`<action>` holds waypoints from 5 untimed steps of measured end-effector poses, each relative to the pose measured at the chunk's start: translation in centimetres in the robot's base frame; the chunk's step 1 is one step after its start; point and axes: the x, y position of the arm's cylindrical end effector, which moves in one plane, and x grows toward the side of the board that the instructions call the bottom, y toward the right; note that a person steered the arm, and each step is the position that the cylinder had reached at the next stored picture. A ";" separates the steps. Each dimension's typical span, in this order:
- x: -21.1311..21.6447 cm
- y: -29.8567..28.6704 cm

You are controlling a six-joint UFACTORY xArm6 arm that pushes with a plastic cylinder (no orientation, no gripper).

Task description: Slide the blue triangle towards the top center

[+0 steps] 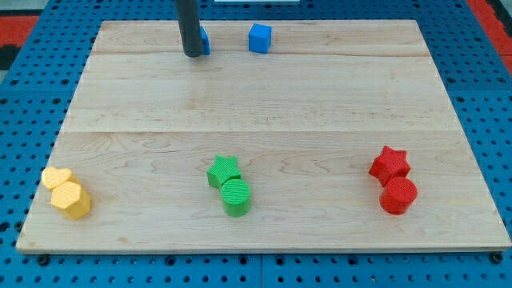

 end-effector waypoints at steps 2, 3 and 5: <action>-1.0 -8.0; -2.1 1.2; 2.7 4.0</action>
